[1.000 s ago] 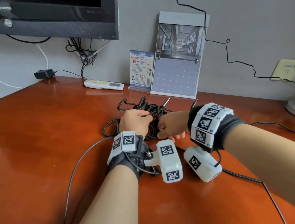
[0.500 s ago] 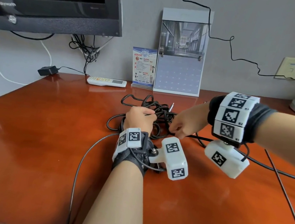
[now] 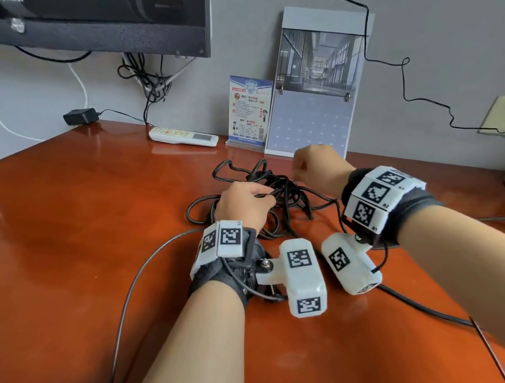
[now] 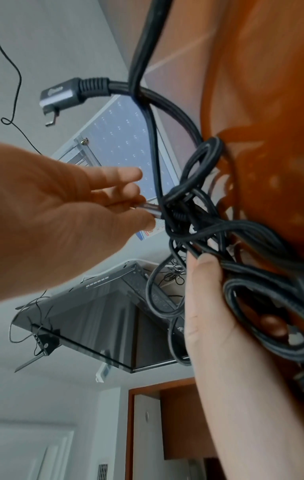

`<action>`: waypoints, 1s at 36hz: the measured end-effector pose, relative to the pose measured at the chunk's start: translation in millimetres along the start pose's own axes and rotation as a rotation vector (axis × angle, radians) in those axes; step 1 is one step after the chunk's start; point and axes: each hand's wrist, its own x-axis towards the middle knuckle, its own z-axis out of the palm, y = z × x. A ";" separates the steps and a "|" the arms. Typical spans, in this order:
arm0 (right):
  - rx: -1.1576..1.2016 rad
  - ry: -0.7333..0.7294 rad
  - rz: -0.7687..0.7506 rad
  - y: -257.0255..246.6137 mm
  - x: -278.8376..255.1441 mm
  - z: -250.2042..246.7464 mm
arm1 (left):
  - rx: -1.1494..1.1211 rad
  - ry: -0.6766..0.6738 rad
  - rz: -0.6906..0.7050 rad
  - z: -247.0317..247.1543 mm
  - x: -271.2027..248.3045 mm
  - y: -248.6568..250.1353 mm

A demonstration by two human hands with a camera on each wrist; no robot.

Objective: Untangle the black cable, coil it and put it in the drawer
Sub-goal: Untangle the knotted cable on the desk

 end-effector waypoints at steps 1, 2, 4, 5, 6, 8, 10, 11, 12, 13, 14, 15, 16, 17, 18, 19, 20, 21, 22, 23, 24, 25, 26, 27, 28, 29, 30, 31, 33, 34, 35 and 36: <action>-0.008 0.000 -0.001 0.6 0.8 0.1 | 0.000 0.003 -0.001 0.5 0.5 -0.4; -0.008 -0.002 -0.012 1.2 0.6 -0.9 | 0.001 0.006 0.000 0.5 0.8 -0.2; 0.003 -0.011 -0.053 3.4 -1.3 -2.9 | 0.003 0.010 -0.001 1.0 1.4 -0.1; 0.012 -0.018 -0.063 5.2 -2.5 -3.8 | -0.002 0.012 -0.003 1.3 1.6 -0.2; 0.024 -0.020 -0.062 7.1 -4.4 -5.1 | -0.009 0.012 -0.002 1.4 1.5 0.2; 0.033 -0.006 -0.050 9.4 -7.0 -5.6 | -0.021 0.008 0.002 2.2 1.4 0.5; 0.006 -0.001 -0.045 7.6 -7.1 -3.5 | -0.030 -0.001 0.000 3.2 0.0 1.3; -0.013 -0.007 -0.046 5.0 -5.7 -1.2 | -0.029 -0.005 -0.002 3.6 -0.9 1.3; -0.032 -0.011 -0.049 1.7 -4.2 0.7 | -0.027 -0.006 -0.002 3.8 -1.7 1.7; -0.044 -0.011 -0.056 -1.3 -2.7 2.3 | -0.026 -0.007 -0.002 3.7 -2.3 1.7; -0.046 -0.009 -0.060 -3.6 -1.3 3.6 | -0.026 -0.007 -0.007 3.5 -2.5 1.7; -0.035 -0.001 -0.061 -4.3 -0.3 3.8 | -0.026 -0.007 -0.016 3.2 -2.7 2.0; -0.012 0.003 -0.052 -3.6 0.1 3.2 | -0.024 -0.006 -0.025 2.7 -2.4 2.4; 0.025 0.006 -0.035 -1.5 0.2 2.9 | -0.021 -0.005 -0.031 2.5 -2.1 2.2; 0.078 0.010 -0.013 1.3 -0.5 2.3 | -0.016 -0.007 -0.033 2.4 -1.9 2.2; 0.138 0.010 0.009 4.3 -0.8 1.9 | -0.013 -0.011 -0.029 2.2 -1.8 2.2; 0.189 0.008 0.032 6.7 -1.2 1.5 | -0.012 -0.015 -0.024 2.3 -1.8 2.2; 0.227 0.006 0.056 8.5 -1.2 1.5 | -0.014 -0.017 -0.021 2.8 -1.9 2.1; 0.258 0.006 0.089 10.0 -0.2 1.8 | -0.018 -0.016 -0.018 3.0 -2.0 2.1; 0.295 0.002 0.134 10.9 1.3 1.7 | -0.023 -0.015 -0.016 3.1 -2.1 2.0; 0.324 -0.008 0.180 10.7 3.2 1.2 | -0.027 -0.014 -0.015 2.9 -2.4 2.0; 0.333 -0.022 0.214 10.0 4.8 0.8 | -0.028 -0.012 -0.016 3.0 -2.7 2.1; 0.317 -0.043 0.229 8.5 6.0 0.4 | -0.030 -0.008 -0.019 2.9 -2.7 1.8; 0.283 -0.067 0.223 6.2 6.8 0.6 | -0.032 0.003 -0.025 2.6 -2.3 1.1; 0.238 -0.089 0.202 3.6 7.0 1.1 | -0.035 0.018 -0.035 2.2 -1.8 0.3; 0.191 -0.102 0.177 0.9 6.8 2.1 | -0.037 0.032 -0.044 2.0 -1.4 -0.8; 0.149 -0.105 0.152 -1.5 5.9 2.8 | -0.040 0.042 -0.049 2.1 -1.0 -1.6; 0.124 -0.103 0.129 -4.0 5.2 3.6 | -0.044 0.047 -0.049 2.4 -0.5 -2.6; 0.094 -0.114 0.096 -8.0 2.6 1.7 | -0.050 0.051 -0.043 2.6 -0.3 -2.9; 0.081 -0.137 0.089 -9.7 1.0 0.2 | -0.053 0.058 -0.042 2.7 0.2 -3.3; 0.064 -0.162 0.081 -10.5 -1.2 -2.2 | -0.056 0.070 -0.040 2.6 1.1 -3.1; 0.040 -0.183 0.068 -11.8 -5.5 -4.3 | -0.060 0.085 -0.040 2.4 2.1 -2.8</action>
